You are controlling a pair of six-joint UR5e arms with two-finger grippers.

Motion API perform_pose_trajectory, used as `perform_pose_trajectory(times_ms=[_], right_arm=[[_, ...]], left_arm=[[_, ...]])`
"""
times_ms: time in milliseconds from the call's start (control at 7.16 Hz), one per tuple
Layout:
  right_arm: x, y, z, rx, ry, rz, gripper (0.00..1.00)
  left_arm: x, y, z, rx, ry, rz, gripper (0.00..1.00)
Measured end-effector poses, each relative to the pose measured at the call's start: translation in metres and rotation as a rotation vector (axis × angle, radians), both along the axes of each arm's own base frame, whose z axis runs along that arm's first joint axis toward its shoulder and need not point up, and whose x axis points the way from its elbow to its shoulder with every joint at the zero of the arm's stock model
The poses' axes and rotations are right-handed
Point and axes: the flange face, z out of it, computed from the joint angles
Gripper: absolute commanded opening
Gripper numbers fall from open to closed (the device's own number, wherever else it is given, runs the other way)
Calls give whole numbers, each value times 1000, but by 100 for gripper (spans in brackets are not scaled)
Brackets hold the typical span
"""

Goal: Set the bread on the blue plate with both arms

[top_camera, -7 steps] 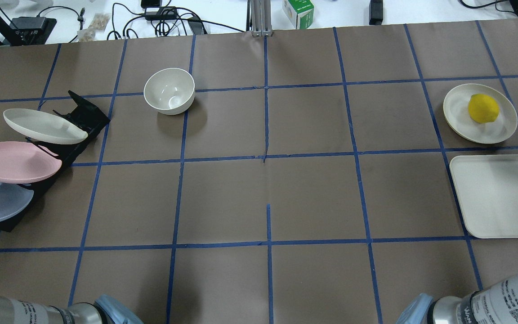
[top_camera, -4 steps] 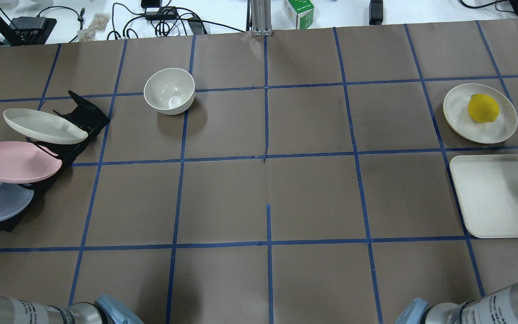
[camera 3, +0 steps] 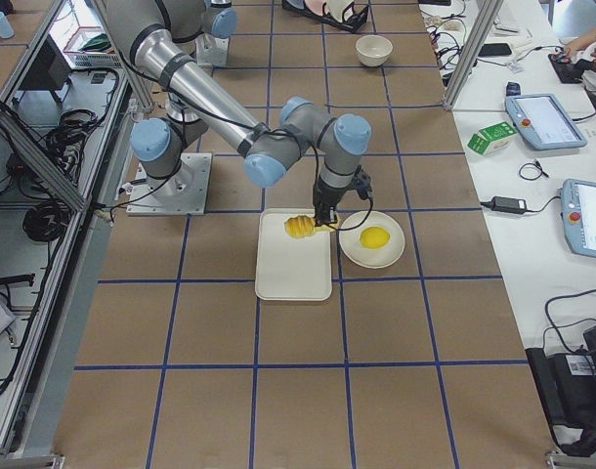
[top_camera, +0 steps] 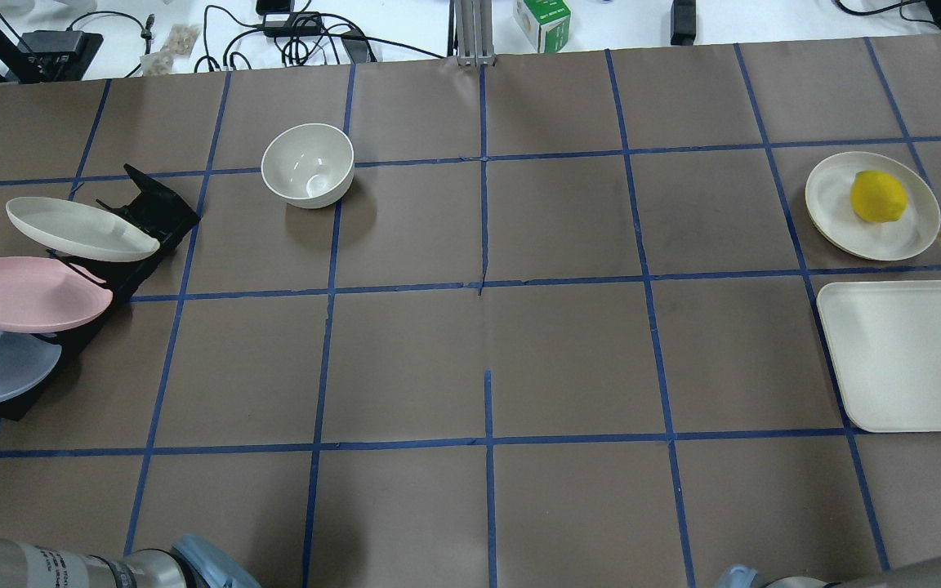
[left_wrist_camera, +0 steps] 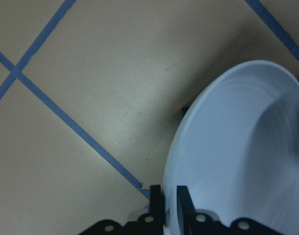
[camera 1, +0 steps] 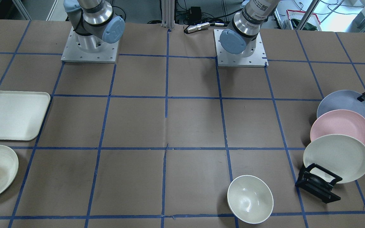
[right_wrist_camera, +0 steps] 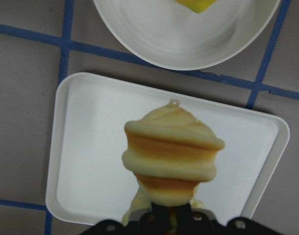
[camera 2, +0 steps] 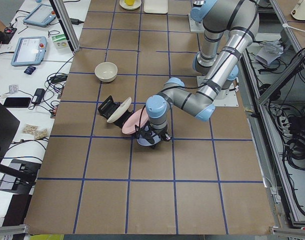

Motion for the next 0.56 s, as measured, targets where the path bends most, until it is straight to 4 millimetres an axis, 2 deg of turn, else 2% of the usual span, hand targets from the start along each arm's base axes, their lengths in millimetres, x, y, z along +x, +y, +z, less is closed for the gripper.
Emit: perform_pose_trajectory(times_ms=[279, 559], right_arm=[[56, -6, 17, -30, -15, -40, 0], [89, -10, 20, -46, -69, -80, 0]], left_arm=[[-2, 0, 5, 1, -4, -2, 1], [-2, 0, 8, 0, -3, -2, 0]])
